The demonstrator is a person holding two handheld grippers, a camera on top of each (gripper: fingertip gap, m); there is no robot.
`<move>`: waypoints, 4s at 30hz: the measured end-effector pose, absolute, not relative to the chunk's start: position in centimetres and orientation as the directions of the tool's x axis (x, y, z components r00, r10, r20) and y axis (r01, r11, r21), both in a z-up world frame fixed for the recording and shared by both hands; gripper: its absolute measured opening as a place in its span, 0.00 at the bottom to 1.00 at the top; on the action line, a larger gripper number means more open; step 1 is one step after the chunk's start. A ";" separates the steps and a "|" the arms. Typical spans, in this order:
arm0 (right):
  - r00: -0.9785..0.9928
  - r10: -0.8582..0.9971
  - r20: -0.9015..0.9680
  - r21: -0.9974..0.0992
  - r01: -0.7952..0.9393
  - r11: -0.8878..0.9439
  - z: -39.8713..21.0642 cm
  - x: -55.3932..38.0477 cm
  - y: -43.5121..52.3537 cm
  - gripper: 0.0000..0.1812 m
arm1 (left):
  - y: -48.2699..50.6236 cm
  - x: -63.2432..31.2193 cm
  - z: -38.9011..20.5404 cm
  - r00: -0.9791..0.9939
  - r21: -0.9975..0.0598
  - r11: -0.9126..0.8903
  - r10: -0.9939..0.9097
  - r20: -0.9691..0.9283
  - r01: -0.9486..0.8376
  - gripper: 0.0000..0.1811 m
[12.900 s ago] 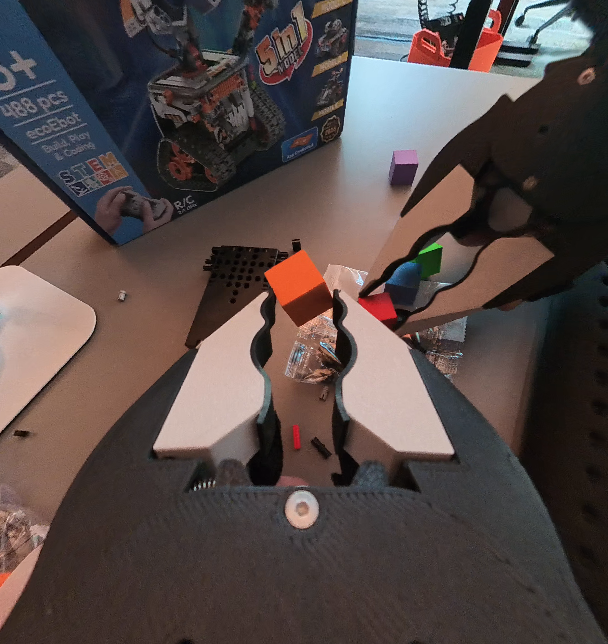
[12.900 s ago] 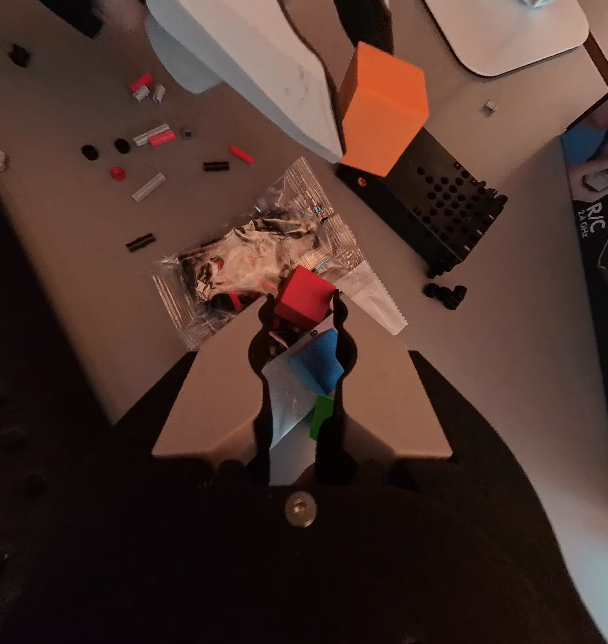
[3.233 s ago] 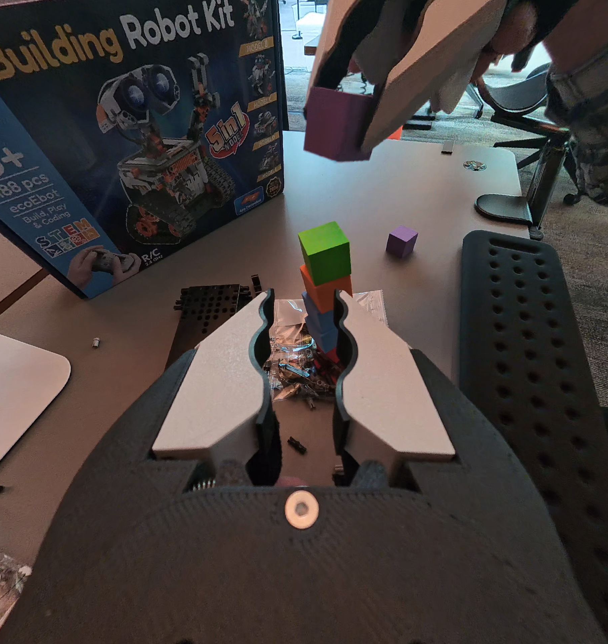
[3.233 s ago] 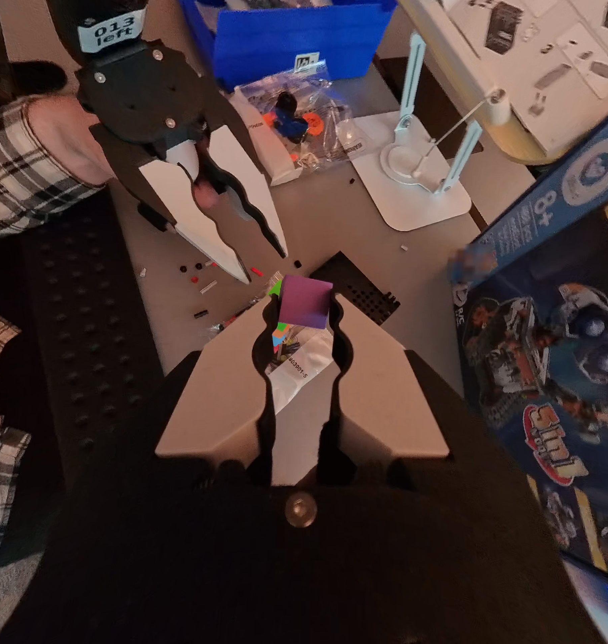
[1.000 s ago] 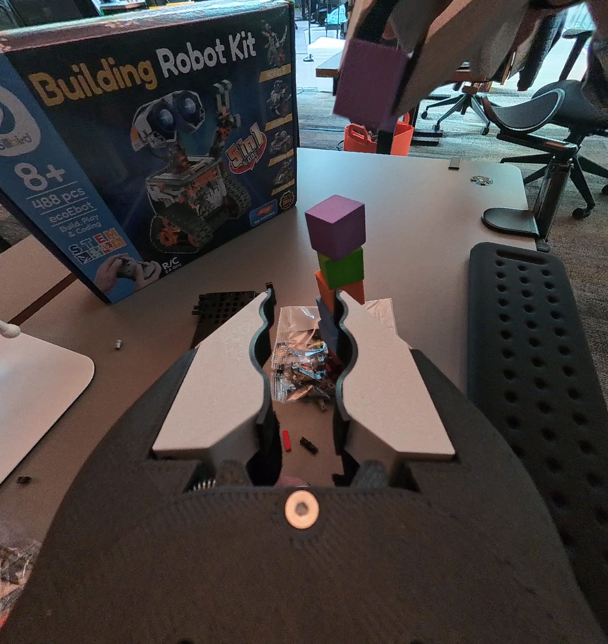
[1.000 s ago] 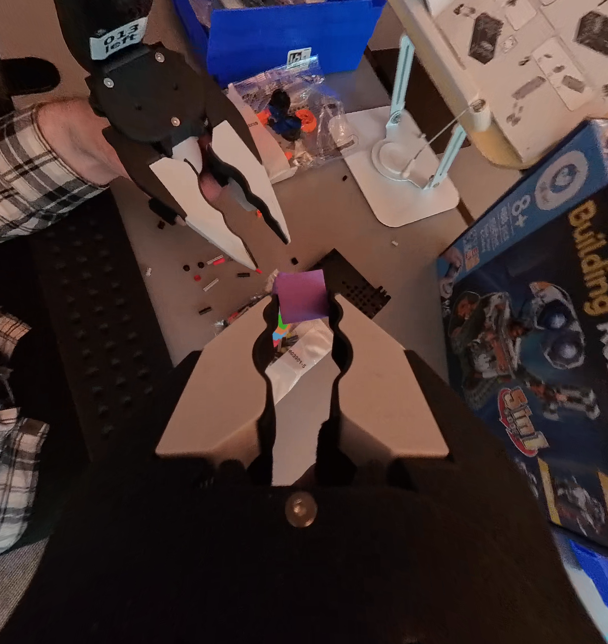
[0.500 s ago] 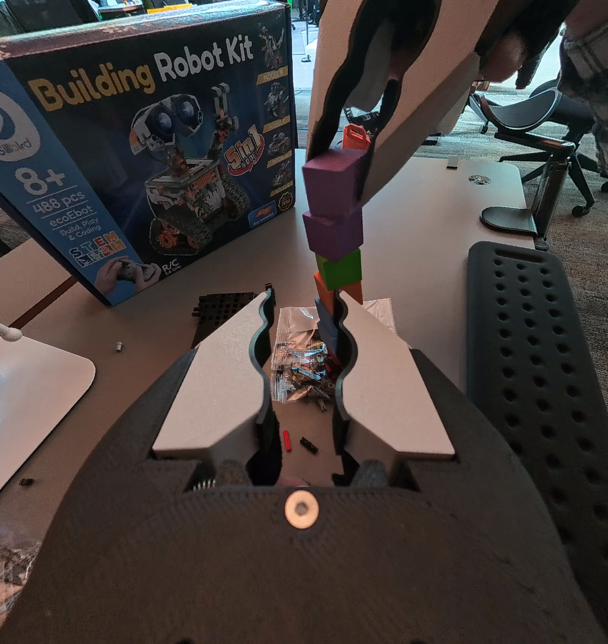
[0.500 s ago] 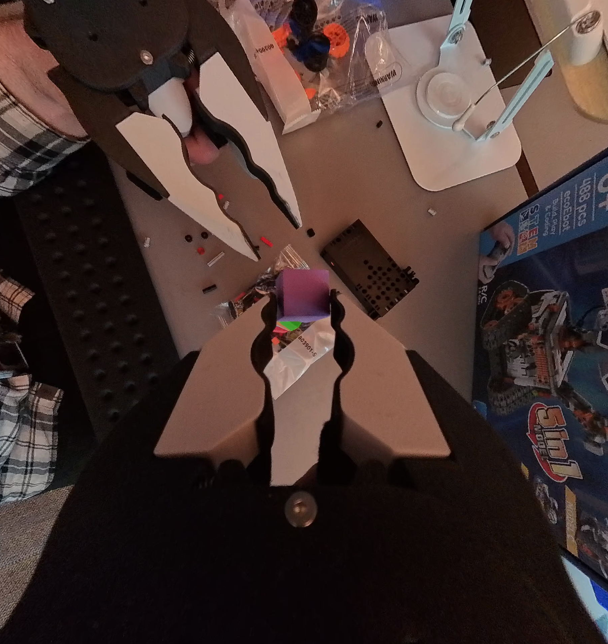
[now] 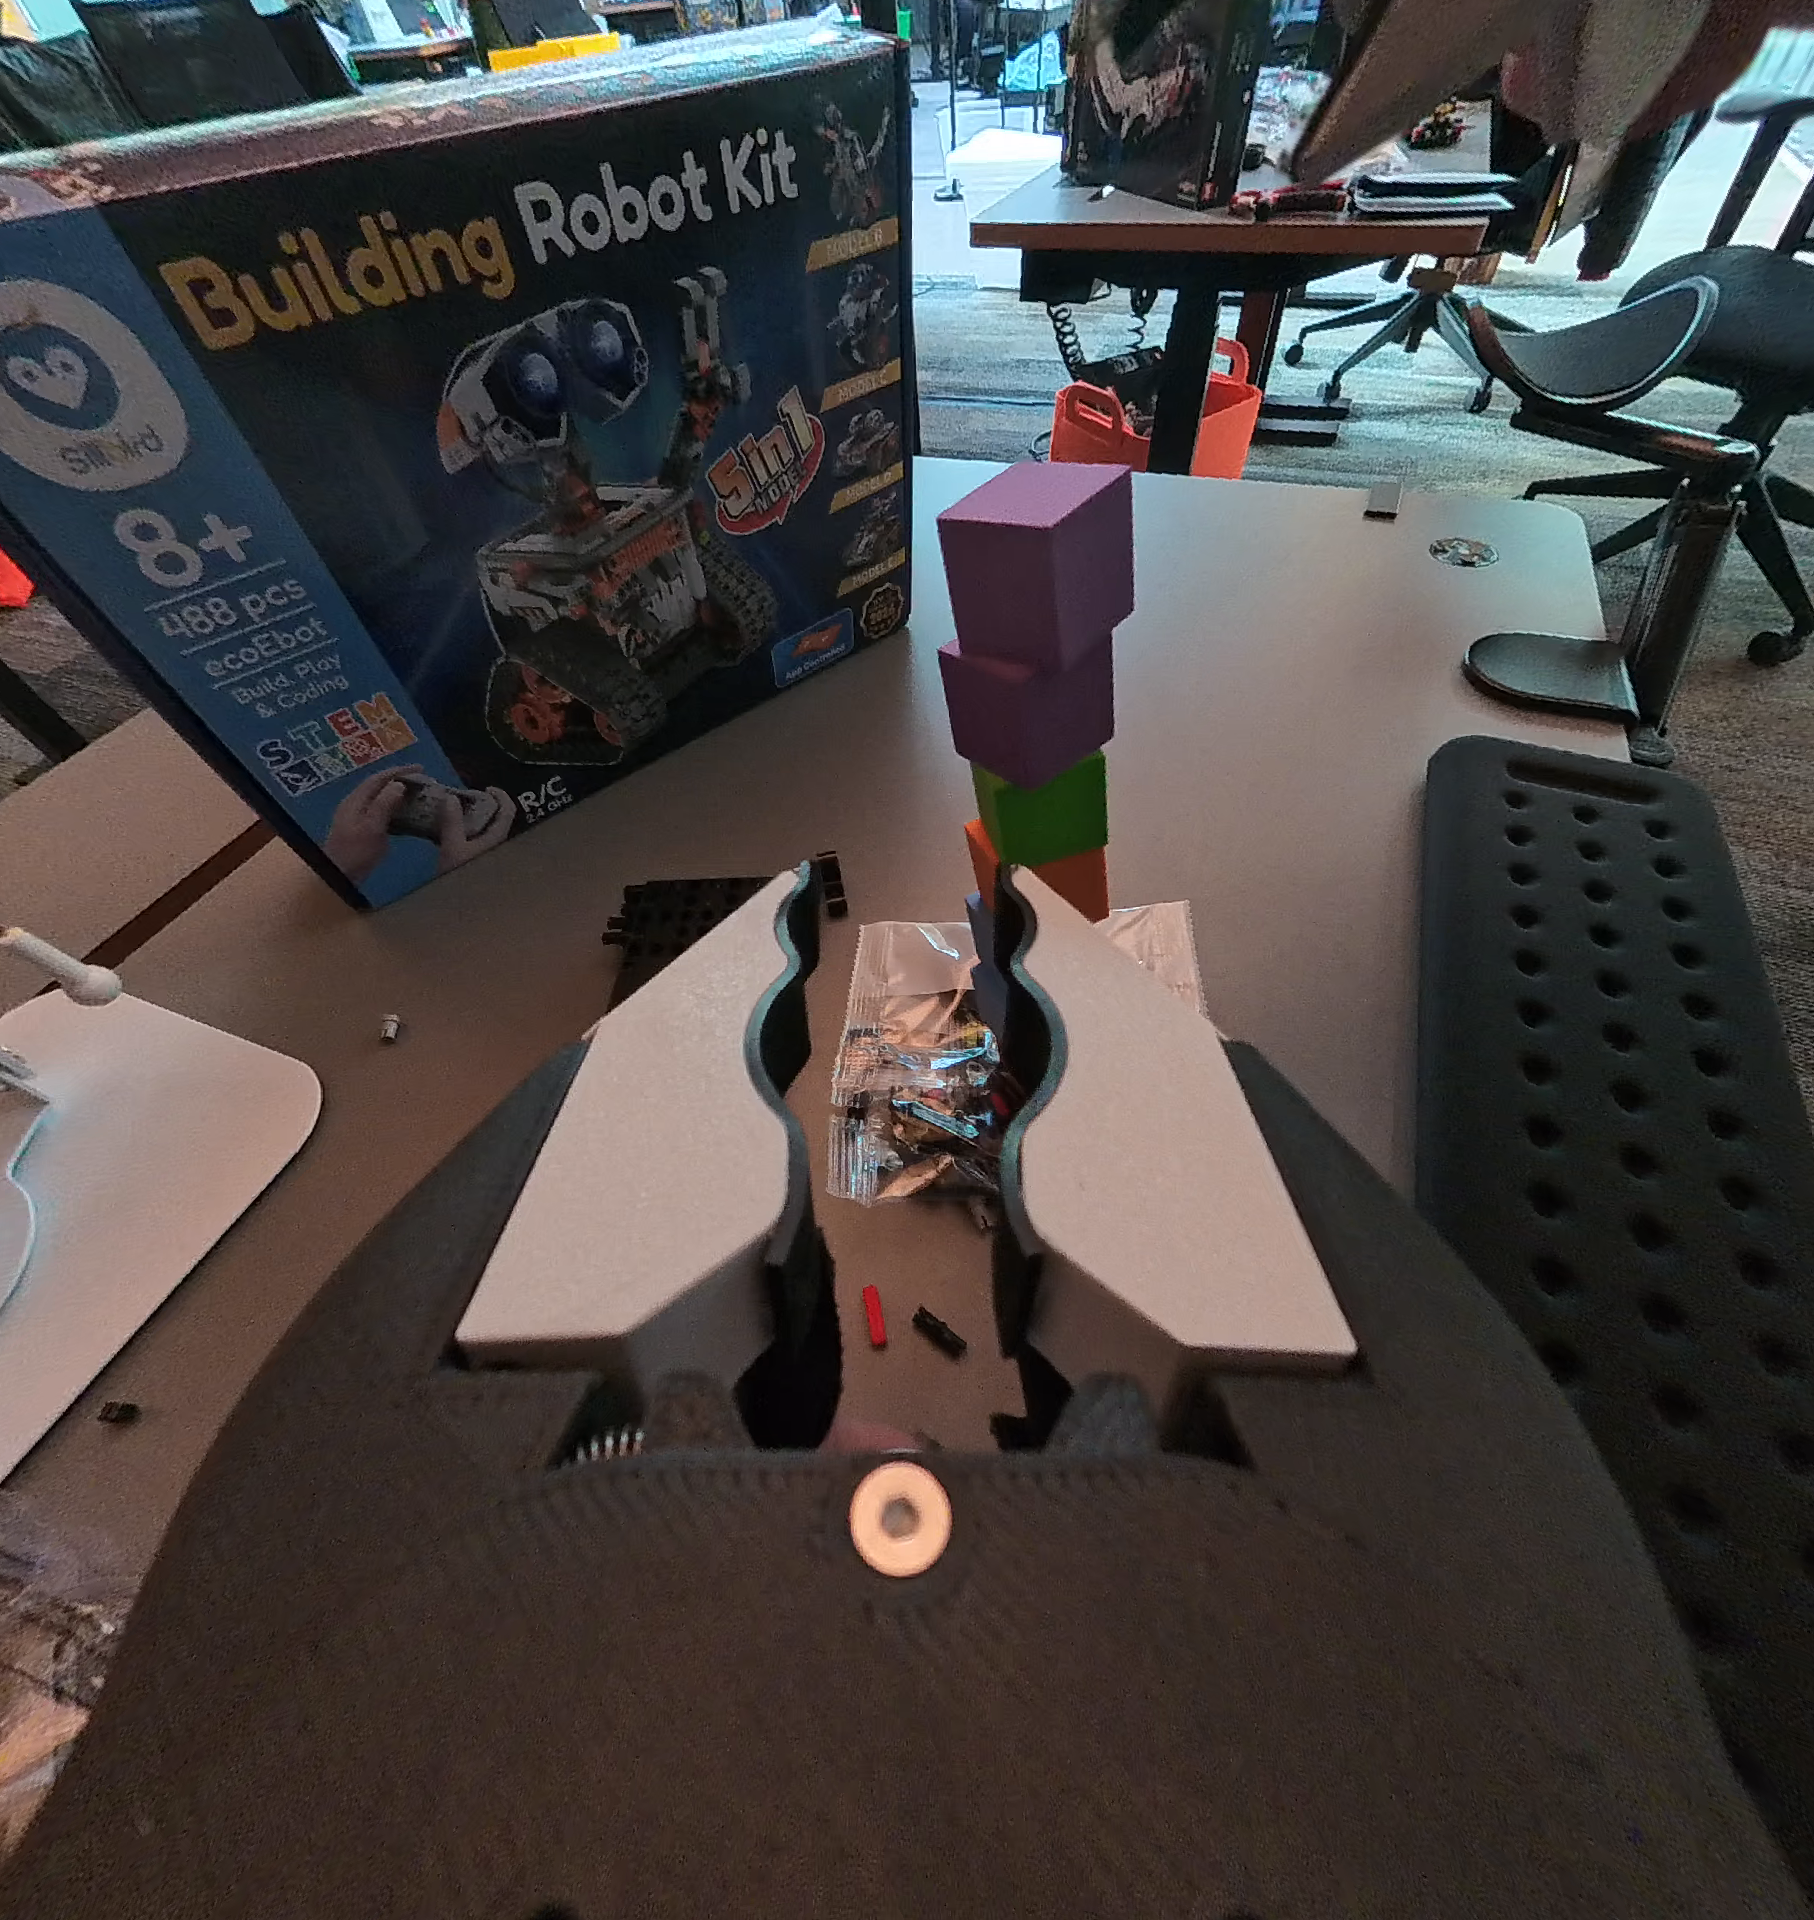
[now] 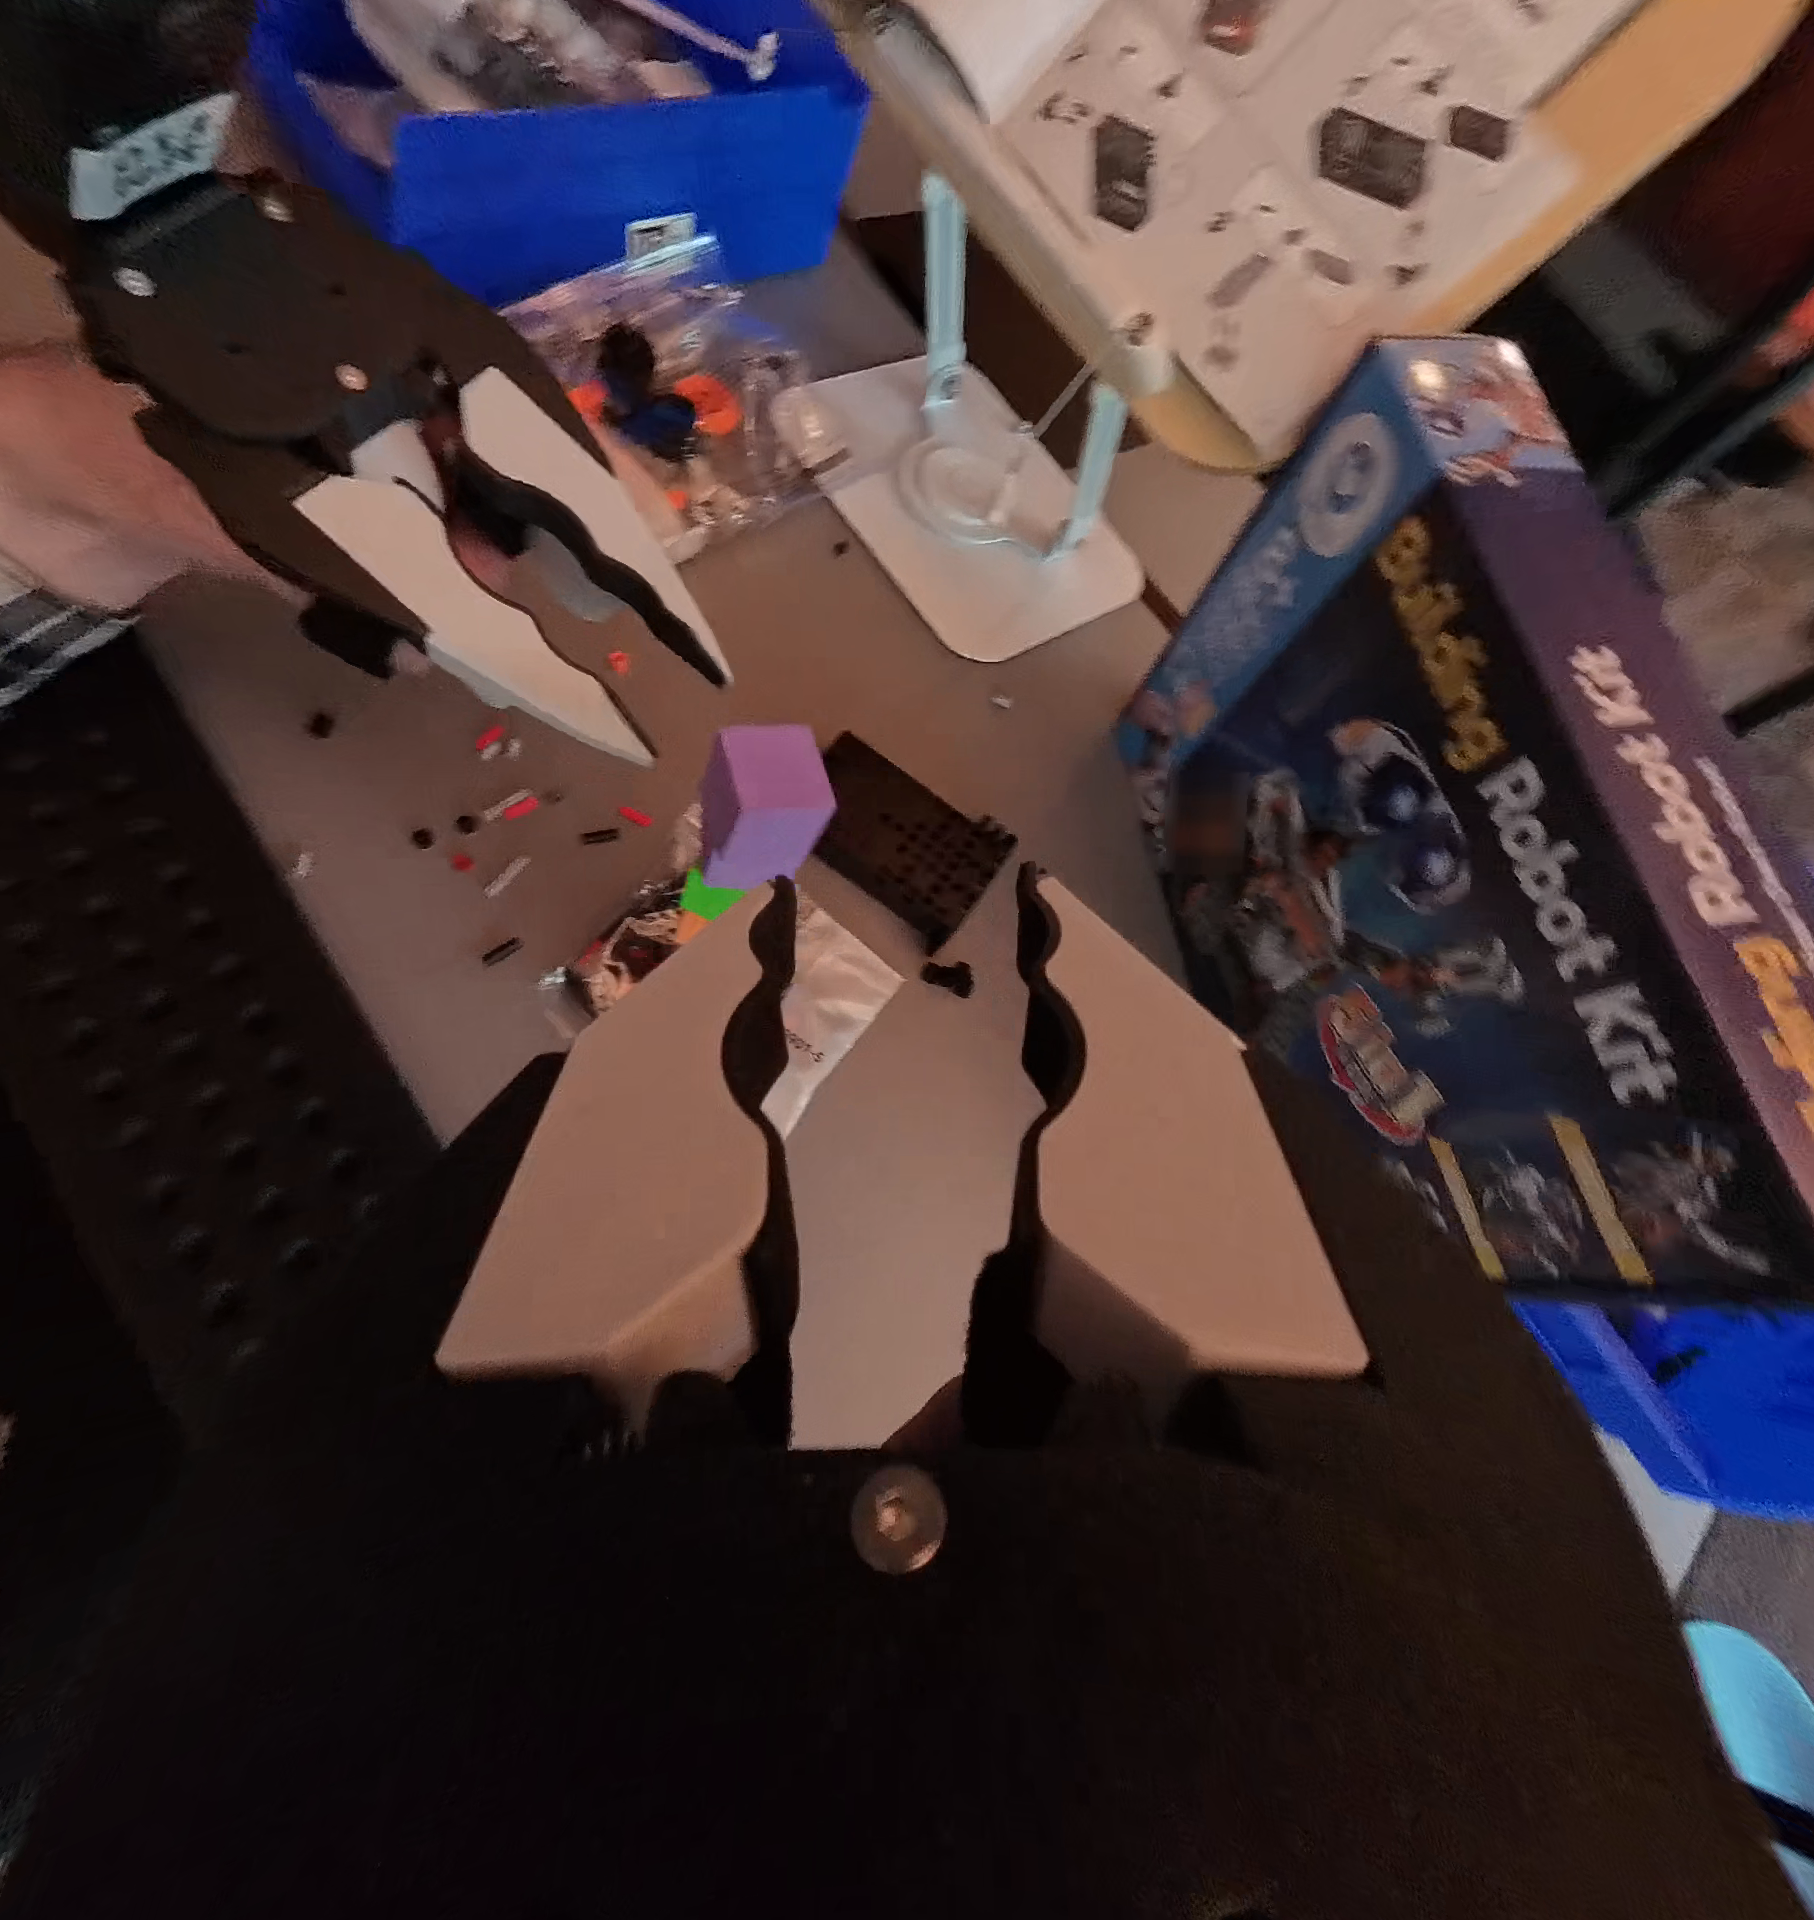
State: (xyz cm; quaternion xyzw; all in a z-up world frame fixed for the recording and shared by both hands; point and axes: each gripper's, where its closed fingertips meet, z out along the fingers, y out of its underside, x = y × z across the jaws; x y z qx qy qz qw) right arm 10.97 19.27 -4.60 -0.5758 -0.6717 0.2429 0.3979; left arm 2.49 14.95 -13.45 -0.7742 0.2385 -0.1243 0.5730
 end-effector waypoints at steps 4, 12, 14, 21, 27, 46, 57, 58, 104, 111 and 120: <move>0.161 0.953 0.256 -0.869 0.470 0.153 -5.6 12.8 20.5 0.23 | 15.2 2.3 -13.6 0.866 -0.947 -0.235 -0.495 -0.078 -0.220 0.17; 0.408 0.886 0.219 -0.931 0.360 0.065 -12.5 14.1 24.0 0.21 | 15.6 1.9 -14.1 0.880 -0.944 -0.251 -0.469 -0.074 -0.214 0.17; 0.449 0.876 0.178 -0.957 0.286 0.047 -13.3 14.2 24.7 0.18 | 15.9 1.4 -14.6 0.889 -0.936 -0.264 -0.449 -0.094 -0.233 0.17; 0.522 0.839 0.155 -0.951 0.308 -0.016 -17.9 14.9 27.5 0.18 | 16.4 -0.1 -15.5 0.917 -0.924 -0.305 -0.386 -0.102 -0.231 0.16; 0.548 0.821 0.158 -0.947 0.318 -0.030 -18.4 15.5 28.2 0.18 | 16.8 -1.9 -16.0 0.943 -0.912 -0.338 -0.310 -0.123 -0.230 0.15; 0.558 0.812 0.171 -0.934 0.355 -0.047 -19.6 15.8 28.9 0.17 | 15.7 -0.7 -21.7 0.890 -0.751 -0.516 -0.405 -0.210 -0.412 0.11; 0.556 0.817 0.153 -0.936 0.348 -0.062 -19.8 15.8 28.9 0.17 | 14.4 2.6 -23.4 0.815 -0.710 -0.514 -0.560 -0.147 -0.481 0.09; 0.556 0.817 0.151 -0.936 0.347 -0.063 -19.8 15.7 28.9 0.17 | 14.6 2.9 -23.4 0.812 -0.712 -0.510 -0.564 -0.147 -0.483 0.09; -0.012 0.991 0.130 -0.730 0.675 0.104 -23.5 7.8 18.5 0.29 | 17.6 2.9 -21.5 0.881 -0.806 -0.466 -0.452 -0.140 -0.366 0.18; 0.022 0.995 0.097 -0.694 0.718 0.052 -25.1 6.0 19.1 0.15 | 17.7 2.5 -21.3 0.887 -0.811 -0.459 -0.437 -0.149 -0.363 0.18; 0.021 0.999 0.049 -0.790 0.612 0.026 -20.3 11.7 17.7 0.15 | 17.5 2.3 -21.0 0.890 -0.814 -0.454 -0.426 -0.159 -0.363 0.18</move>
